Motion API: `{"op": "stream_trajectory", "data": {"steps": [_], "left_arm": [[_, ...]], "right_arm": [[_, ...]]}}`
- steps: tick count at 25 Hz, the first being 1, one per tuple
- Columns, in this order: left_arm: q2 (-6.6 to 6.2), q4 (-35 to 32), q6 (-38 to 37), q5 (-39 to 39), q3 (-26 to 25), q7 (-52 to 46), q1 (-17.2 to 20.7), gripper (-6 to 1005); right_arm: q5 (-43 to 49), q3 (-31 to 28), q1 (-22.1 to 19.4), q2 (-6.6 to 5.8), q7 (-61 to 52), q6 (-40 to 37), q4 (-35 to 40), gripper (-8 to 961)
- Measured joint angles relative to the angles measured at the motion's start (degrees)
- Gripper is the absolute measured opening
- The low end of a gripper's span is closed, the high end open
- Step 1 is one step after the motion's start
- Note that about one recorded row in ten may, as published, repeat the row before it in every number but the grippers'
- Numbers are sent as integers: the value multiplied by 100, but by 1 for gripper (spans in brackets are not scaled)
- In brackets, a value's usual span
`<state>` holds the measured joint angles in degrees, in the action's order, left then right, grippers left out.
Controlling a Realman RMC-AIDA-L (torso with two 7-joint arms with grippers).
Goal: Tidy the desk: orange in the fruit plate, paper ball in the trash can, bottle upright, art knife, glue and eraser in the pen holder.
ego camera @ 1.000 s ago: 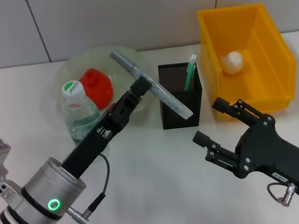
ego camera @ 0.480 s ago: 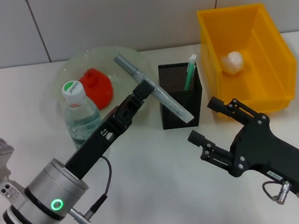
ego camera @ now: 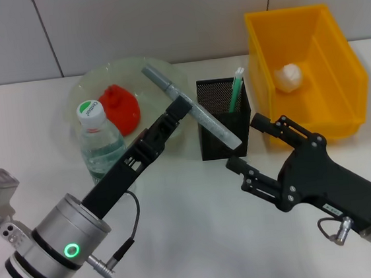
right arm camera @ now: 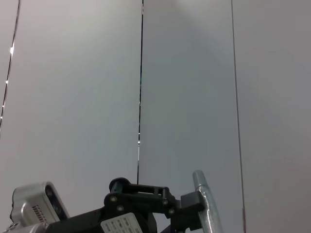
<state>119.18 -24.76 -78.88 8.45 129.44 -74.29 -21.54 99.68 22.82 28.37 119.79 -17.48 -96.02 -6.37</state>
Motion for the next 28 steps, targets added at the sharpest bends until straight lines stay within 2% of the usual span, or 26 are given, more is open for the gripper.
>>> {"op": "stream_trajectory", "data": {"steps": [21, 28], "left_arm": [[0, -99, 6, 8, 77, -68, -6, 111], [0, -100, 6, 8, 126, -68, -3, 111]], "right_arm": [[1, -125, 312, 9, 1, 157, -130, 723], [1, -120, 336, 9, 1, 155, -201, 591]]}}
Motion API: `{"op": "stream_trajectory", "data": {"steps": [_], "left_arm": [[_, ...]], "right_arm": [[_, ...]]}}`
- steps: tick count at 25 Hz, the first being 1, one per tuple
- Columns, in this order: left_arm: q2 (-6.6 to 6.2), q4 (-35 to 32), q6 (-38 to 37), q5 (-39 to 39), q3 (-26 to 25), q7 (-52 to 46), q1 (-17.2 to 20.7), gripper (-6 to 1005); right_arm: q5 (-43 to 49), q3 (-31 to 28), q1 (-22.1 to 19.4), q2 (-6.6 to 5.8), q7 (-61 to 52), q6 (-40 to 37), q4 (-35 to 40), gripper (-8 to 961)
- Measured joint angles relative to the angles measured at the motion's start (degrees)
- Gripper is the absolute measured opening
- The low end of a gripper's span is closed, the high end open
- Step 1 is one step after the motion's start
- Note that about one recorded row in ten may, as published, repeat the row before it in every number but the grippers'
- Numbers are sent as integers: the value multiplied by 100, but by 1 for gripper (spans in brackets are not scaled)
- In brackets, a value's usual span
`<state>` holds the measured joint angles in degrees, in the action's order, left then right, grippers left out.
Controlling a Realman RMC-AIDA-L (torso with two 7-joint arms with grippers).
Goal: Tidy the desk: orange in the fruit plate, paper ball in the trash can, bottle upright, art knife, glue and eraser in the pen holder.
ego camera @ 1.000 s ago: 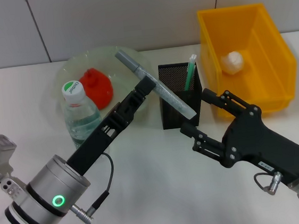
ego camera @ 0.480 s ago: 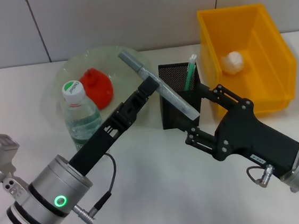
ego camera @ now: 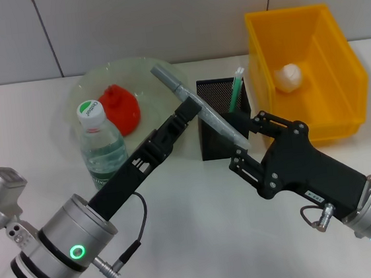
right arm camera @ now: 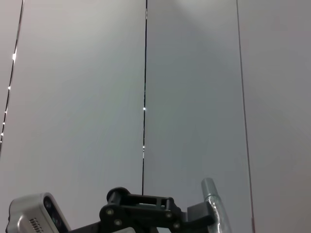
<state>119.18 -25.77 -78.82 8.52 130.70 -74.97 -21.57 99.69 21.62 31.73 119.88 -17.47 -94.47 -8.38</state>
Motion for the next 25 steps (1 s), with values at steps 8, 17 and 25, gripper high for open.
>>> {"op": "stream_trajectory", "data": {"steps": [8, 17, 25], "left_arm": [[0, 1, 0, 0, 9, 2, -5, 112], [0, 2, -2, 0, 20, 20, -5, 112], [0, 1, -6, 3, 35, 55, -12, 112]], "right_arm": [[-2, -7, 8, 0, -1, -28, -16, 365], [16, -69, 63, 0, -2, -2, -70, 245], [29, -71, 50, -1, -2, -49, -67, 162]]}}
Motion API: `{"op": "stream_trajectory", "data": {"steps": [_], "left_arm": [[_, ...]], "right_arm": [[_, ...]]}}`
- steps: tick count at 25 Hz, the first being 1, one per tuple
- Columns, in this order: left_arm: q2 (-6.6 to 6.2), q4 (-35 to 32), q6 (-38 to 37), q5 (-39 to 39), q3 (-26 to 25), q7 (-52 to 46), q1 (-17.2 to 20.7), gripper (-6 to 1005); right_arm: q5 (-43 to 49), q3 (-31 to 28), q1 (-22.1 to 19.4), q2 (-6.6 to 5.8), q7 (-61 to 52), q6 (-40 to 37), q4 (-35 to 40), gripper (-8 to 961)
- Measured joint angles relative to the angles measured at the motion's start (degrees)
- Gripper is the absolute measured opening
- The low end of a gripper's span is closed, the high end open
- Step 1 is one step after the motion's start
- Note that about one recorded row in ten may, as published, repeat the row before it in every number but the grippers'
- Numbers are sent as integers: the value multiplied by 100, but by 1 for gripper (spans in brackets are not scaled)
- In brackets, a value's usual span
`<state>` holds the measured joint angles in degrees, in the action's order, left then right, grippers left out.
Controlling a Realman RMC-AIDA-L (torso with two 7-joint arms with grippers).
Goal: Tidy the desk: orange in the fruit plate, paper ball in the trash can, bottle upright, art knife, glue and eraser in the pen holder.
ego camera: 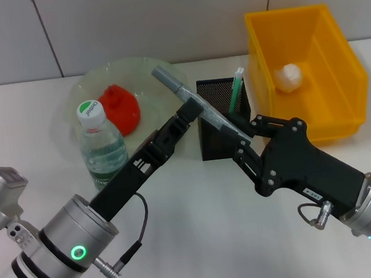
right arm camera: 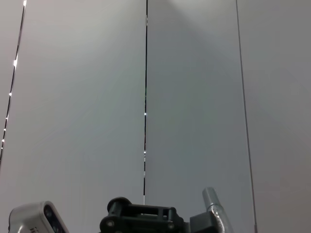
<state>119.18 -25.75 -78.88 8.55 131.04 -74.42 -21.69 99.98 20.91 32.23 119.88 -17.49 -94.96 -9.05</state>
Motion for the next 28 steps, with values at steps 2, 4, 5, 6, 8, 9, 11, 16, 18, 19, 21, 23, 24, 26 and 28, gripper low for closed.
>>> {"op": "stream_trajectory", "data": {"steps": [2, 4, 5, 6, 8, 9, 11, 16, 18, 19, 21, 23, 24, 26, 28], "left_arm": [[0, 0, 0, 0, 0, 0, 0, 112], [0, 0, 0, -3, 1, -1, -1, 112], [0, 0, 0, -3, 1, -1, -1, 112], [0, 0, 0, -4, 1, -8, 1, 112], [0, 0, 0, -4, 0, -8, 6, 138], [0, 0, 0, -4, 0, -8, 6, 164], [0, 0, 1, -3, -9, -7, 15, 216], [0, 0, 1, -3, -25, 4, 27, 346], [0, 6, -1, -2, -35, 46, 33, 428], [0, 7, -5, -2, -29, 69, 30, 468], [0, 6, -12, -2, -22, 94, 27, 550], [0, 4, -38, -2, -8, 145, 21, 648], [0, 4, -42, -3, -7, 151, 22, 696], [0, 5, -52, -11, -6, 157, 27, 794], [0, 4, -90, -39, -3, 216, 15, 820]], "right_arm": [[2, 0, -9, 0, 0, -14, 0, 152], [4, 0, -11, 0, 0, -19, 0, 152], [4, 0, -12, 0, 0, -20, 0, 152], [5, 1, -14, 0, 1, -21, 0, 151], [6, 1, -25, 1, 1, -26, 0, 151], [6, 1, -28, 1, 1, -28, 0, 151], [6, 1, -31, 1, 1, -37, 0, 151], [-13, 0, -47, 1, 1, -45, 9, 150], [-23, 0, -56, 1, 1, -46, 10, 150], [-26, 0, -62, 1, 1, -50, 12, 150], [-28, 0, -83, 1, 1, -70, 24, 150], [-29, 0, -100, 1, 1, -92, 35, 150], [-30, 0, -105, 1, 1, -97, 36, 150], [-31, 0, -109, 1, 1, -99, 36, 149], [-32, -1, -114, 1, 1, -103, 40, 149]]}}
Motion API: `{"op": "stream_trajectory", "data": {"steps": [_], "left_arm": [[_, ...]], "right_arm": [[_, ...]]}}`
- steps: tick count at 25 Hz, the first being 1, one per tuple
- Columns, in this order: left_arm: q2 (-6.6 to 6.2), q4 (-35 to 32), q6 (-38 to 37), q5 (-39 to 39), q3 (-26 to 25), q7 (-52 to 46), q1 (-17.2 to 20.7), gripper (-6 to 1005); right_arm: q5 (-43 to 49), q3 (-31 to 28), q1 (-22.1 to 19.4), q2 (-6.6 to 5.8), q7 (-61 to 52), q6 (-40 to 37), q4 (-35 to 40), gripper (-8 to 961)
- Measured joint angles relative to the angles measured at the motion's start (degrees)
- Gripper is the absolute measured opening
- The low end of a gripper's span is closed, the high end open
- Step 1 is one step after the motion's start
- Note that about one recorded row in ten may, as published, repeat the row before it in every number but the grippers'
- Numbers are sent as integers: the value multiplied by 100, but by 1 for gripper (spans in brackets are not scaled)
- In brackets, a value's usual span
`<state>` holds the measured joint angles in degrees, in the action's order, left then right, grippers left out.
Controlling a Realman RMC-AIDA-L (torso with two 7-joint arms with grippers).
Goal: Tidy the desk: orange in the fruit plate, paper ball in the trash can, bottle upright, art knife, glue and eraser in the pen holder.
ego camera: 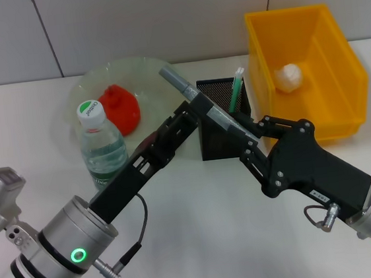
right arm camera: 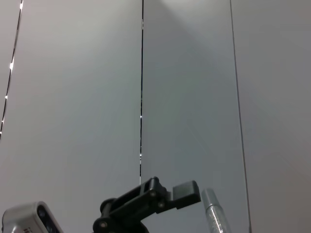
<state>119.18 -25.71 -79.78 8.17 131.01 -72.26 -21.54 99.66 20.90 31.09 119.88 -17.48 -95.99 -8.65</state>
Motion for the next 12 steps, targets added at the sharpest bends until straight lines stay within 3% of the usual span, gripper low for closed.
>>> {"op": "stream_trajectory", "data": {"steps": [5, 8, 9, 12], "left_arm": [[-8, 43, -188, -115, 16, 370, -28, 857], [-27, 85, -314, -227, -7, 582, -28, 853], [-79, 367, -786, -700, -124, 1238, -114, 852], [-100, 981, -1343, -1400, -373, 1950, -394, 851]], "right_arm": [[0, -86, -148, -10, 42, -214, 18, 149], [0, -325, -444, -34, -13, -562, 159, 149], [0, -325, -444, -34, -13, -562, 159, 149], [-1, -454, -646, -45, -124, -647, 258, 149]]}}
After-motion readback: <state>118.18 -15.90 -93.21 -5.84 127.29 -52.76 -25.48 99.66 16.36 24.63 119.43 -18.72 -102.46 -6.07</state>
